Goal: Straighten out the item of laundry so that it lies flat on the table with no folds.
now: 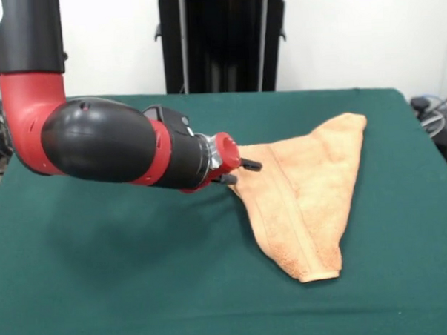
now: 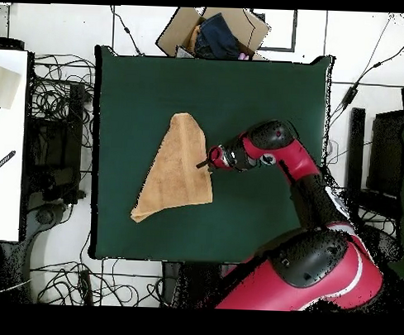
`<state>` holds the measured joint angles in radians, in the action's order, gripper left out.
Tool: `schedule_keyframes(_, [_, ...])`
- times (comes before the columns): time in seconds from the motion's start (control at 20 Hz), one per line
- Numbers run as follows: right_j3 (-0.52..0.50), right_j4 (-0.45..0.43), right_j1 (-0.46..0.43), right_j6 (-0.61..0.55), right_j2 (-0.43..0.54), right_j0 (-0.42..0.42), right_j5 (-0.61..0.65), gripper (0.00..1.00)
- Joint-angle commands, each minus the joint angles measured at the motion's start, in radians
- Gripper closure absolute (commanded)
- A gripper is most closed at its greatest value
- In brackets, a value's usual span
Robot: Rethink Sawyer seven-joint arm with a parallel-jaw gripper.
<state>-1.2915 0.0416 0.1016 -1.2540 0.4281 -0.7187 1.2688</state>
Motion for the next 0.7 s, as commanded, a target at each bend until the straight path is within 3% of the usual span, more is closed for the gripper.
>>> schedule_keyframes(0.05, [-0.023, -0.065, -0.013, 0.149, 0.068, -0.022, -0.003, 0.00])
schedule_keyframes(0.7, [-0.164, -0.070, 0.038, 0.127, 0.087, -0.107, -0.027, 0.00])
